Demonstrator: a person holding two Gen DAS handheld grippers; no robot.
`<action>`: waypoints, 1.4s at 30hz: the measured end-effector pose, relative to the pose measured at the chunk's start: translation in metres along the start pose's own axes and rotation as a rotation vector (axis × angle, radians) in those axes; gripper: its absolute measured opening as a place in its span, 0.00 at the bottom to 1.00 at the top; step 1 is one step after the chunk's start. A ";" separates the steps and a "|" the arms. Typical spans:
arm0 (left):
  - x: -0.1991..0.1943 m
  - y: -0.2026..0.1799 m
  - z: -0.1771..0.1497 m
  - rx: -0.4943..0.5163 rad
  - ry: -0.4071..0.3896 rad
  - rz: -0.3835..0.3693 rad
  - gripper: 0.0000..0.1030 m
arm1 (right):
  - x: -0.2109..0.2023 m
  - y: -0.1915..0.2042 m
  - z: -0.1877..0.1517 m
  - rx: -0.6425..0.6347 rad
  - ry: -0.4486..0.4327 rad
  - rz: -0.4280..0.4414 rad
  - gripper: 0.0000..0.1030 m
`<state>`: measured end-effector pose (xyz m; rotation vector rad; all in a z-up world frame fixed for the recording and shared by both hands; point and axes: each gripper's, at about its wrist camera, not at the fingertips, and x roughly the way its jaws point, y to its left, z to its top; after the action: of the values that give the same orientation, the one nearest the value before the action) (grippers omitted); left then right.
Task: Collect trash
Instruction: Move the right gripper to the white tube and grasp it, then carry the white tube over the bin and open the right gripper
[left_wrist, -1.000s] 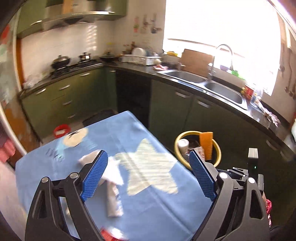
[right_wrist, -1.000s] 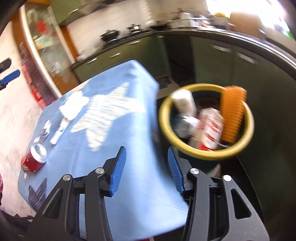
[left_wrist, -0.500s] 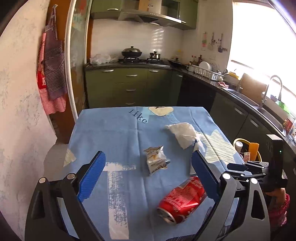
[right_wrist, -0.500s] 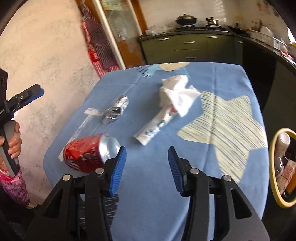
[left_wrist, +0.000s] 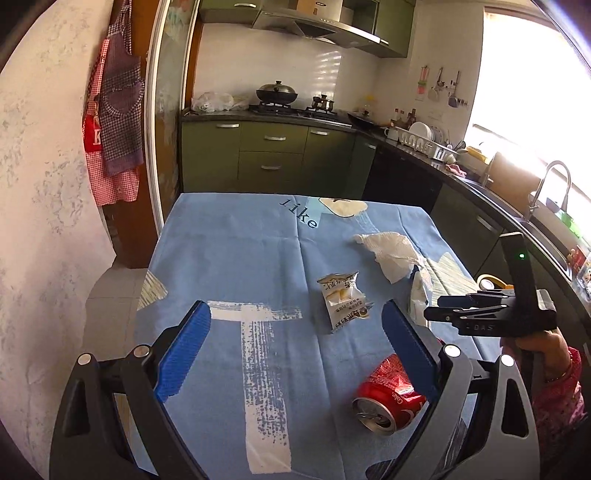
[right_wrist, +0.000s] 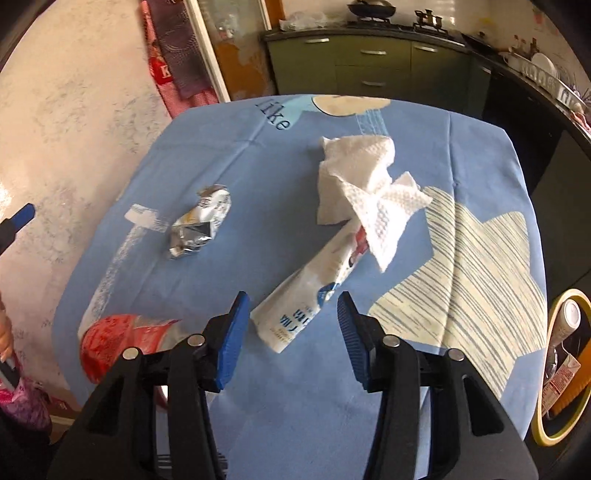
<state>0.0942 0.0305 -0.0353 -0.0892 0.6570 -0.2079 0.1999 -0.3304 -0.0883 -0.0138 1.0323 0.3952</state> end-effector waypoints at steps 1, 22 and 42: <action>0.001 0.000 -0.001 0.005 0.000 -0.002 0.90 | 0.004 -0.002 0.000 0.014 0.009 0.000 0.46; 0.021 -0.003 -0.004 0.014 0.037 -0.019 0.90 | -0.002 -0.007 -0.013 0.055 -0.028 0.015 0.08; 0.016 -0.050 0.003 0.092 0.026 -0.047 0.90 | -0.090 -0.035 -0.097 0.048 0.001 0.023 0.08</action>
<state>0.0998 -0.0219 -0.0354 -0.0132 0.6705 -0.2843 0.0895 -0.4098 -0.0692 0.0405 1.0433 0.3912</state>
